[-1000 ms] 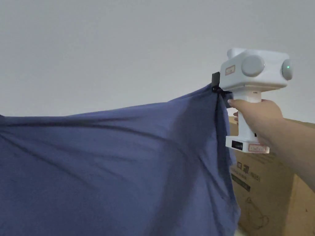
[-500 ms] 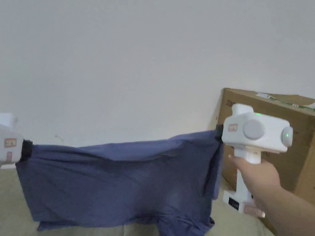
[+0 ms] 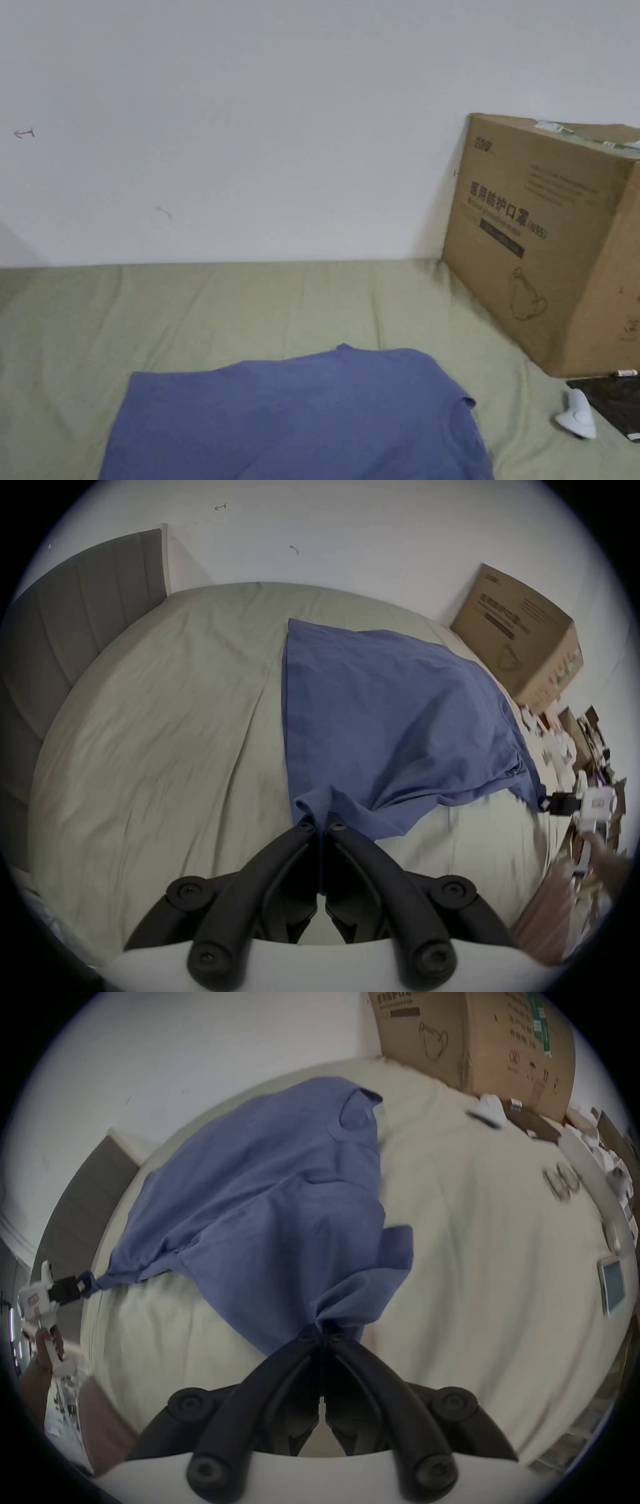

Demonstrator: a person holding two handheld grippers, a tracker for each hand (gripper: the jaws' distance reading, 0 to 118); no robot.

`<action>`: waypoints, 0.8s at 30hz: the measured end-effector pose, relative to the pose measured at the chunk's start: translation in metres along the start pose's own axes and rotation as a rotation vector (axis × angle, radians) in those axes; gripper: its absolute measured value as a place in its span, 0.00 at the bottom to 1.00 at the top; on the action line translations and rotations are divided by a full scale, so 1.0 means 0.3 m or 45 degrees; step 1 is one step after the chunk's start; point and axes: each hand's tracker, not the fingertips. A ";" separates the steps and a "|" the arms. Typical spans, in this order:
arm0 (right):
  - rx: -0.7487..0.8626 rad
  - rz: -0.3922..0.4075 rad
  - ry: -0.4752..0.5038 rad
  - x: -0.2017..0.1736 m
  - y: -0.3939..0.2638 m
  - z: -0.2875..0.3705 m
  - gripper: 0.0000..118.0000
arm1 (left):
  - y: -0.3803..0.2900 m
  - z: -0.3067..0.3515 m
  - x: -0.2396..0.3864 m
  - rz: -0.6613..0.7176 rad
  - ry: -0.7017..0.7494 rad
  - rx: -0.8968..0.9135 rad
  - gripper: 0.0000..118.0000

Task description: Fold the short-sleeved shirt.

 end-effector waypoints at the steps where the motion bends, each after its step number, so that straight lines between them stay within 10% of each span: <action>1: -0.049 0.034 -0.011 0.024 -0.044 0.038 0.00 | -0.049 0.047 -0.008 -0.063 0.032 -0.066 0.01; 8: -0.308 0.007 0.097 0.122 -0.212 0.199 0.00 | -0.281 0.175 -0.110 -0.205 0.020 -0.335 0.01; 12: -0.357 0.207 -0.033 0.067 -0.212 0.195 0.00 | -0.301 0.145 -0.143 -0.250 -0.027 -0.428 0.01; 17: -0.378 0.178 -0.099 0.017 -0.215 0.132 0.01 | -0.278 0.144 -0.108 -0.222 -0.033 -0.466 0.11; 19: -0.365 0.166 -0.103 0.019 -0.222 0.130 0.20 | -0.278 0.139 -0.118 -0.208 -0.036 -0.504 0.50; 21: -0.335 0.061 -0.025 0.017 -0.219 0.141 0.63 | -0.298 0.118 -0.166 -0.111 -0.090 -0.604 0.95; 24: -0.299 0.013 -0.067 0.014 -0.222 0.148 0.97 | -0.342 0.119 -0.200 0.036 -0.215 -0.648 0.97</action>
